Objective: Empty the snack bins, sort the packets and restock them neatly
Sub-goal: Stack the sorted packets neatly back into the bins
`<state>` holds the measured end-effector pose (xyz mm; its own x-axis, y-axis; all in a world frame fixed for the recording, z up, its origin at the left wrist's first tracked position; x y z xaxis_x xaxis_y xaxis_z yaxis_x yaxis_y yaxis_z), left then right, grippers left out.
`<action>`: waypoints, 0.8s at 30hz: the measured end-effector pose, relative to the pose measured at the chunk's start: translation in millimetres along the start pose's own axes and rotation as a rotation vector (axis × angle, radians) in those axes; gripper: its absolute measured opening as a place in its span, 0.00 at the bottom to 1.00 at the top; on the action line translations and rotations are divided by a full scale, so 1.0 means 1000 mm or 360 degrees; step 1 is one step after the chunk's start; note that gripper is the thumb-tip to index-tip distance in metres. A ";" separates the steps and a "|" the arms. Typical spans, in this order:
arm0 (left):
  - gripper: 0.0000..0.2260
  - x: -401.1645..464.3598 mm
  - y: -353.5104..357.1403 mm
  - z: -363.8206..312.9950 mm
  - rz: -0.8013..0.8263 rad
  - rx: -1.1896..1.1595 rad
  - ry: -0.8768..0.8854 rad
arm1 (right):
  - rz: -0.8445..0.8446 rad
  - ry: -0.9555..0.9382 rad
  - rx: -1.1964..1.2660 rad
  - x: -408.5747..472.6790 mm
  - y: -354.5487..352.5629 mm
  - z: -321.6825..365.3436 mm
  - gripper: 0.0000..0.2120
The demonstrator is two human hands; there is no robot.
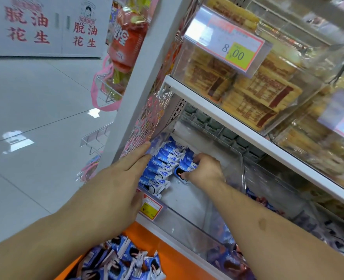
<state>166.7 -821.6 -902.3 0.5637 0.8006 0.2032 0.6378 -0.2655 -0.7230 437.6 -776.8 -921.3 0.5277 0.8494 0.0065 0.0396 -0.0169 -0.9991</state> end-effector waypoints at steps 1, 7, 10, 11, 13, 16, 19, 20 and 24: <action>0.38 0.000 -0.001 0.001 -0.0008 -0.0020 0.0008 | 0.0002 -0.0009 -0.0027 0.000 0.000 0.001 0.27; 0.40 -0.002 -0.004 0.002 -0.0046 -0.0080 0.0050 | 0.0037 -0.0039 -0.0100 -0.003 -0.001 0.001 0.28; 0.41 -0.005 -0.004 0.000 -0.0032 -0.0089 0.0066 | 0.0007 -0.0058 -0.0100 -0.006 -0.007 -0.003 0.30; 0.41 -0.006 -0.005 0.001 -0.0029 -0.0093 0.0066 | -0.0001 -0.0077 -0.0099 -0.008 -0.009 -0.003 0.31; 0.40 -0.008 -0.009 0.002 -0.0035 -0.0084 0.0090 | -0.0022 -0.0120 -0.0077 -0.015 -0.018 -0.002 0.31; 0.39 -0.016 -0.013 0.005 0.0016 -0.0082 0.0079 | -0.0090 -0.0205 0.0125 -0.043 -0.042 0.006 0.30; 0.37 -0.030 -0.020 0.007 0.0079 -0.0111 0.0081 | -0.0135 -0.0351 0.0486 -0.105 -0.069 0.020 0.21; 0.37 -0.036 -0.022 0.009 0.0110 -0.0114 0.0057 | -0.0113 -0.0437 0.0632 -0.129 -0.072 0.026 0.17; 0.36 -0.059 -0.010 0.040 0.0301 -0.0134 -0.0141 | 0.0282 -0.0708 0.1121 -0.222 -0.025 0.039 0.13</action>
<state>106.5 -844.6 -933.9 0.6314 0.7754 0.0079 0.5690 -0.4563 -0.6841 286.5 -944.2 -899.8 0.0878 0.9959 -0.0225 -0.6272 0.0377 -0.7779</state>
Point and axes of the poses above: each hand's wrist, its own x-axis towards the middle knuckle, its own y-axis out of the palm, z = x × y, the point moved 10 cm from there along x, towards the middle knuckle, and after that the axes turned 13 degrees about -x, right-handed, at the moved point
